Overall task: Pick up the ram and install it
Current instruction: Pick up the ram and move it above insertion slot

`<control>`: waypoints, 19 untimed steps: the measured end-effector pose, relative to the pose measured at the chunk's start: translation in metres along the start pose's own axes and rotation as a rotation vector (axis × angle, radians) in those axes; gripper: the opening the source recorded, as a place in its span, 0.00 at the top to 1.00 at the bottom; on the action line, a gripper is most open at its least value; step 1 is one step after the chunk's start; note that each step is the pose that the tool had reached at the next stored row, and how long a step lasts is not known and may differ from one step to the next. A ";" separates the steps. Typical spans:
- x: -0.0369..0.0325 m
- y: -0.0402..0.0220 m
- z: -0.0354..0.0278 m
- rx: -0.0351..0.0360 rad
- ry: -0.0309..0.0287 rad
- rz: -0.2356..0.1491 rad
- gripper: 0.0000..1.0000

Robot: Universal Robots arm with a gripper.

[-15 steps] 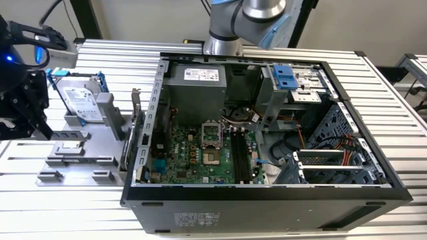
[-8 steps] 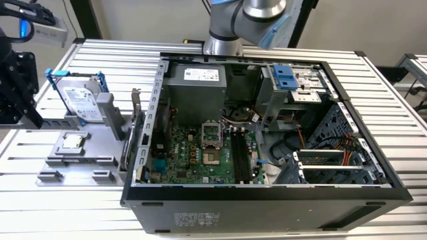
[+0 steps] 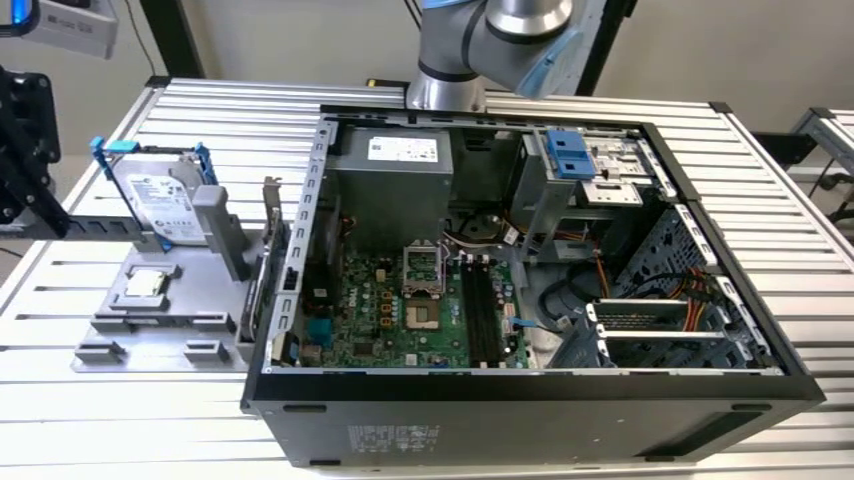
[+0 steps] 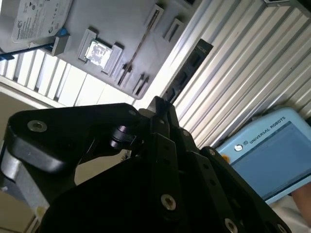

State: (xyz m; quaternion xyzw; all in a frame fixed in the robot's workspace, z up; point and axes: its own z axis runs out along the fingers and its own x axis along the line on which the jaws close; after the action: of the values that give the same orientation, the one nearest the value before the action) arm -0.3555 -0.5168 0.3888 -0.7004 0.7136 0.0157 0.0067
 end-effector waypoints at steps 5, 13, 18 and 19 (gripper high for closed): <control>-0.0016 -0.0064 -0.0001 0.0000 0.0003 0.000 1.00; -0.0059 -0.0367 -0.0003 0.0000 0.0003 0.000 1.00; -0.0079 -0.0577 -0.0005 0.0000 0.0002 0.000 1.00; -0.0082 -0.0619 -0.0006 -0.0001 0.0004 0.000 1.00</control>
State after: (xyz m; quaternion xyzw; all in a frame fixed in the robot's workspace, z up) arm -0.2935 -0.5097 0.3889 -0.7003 0.7136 0.0156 0.0065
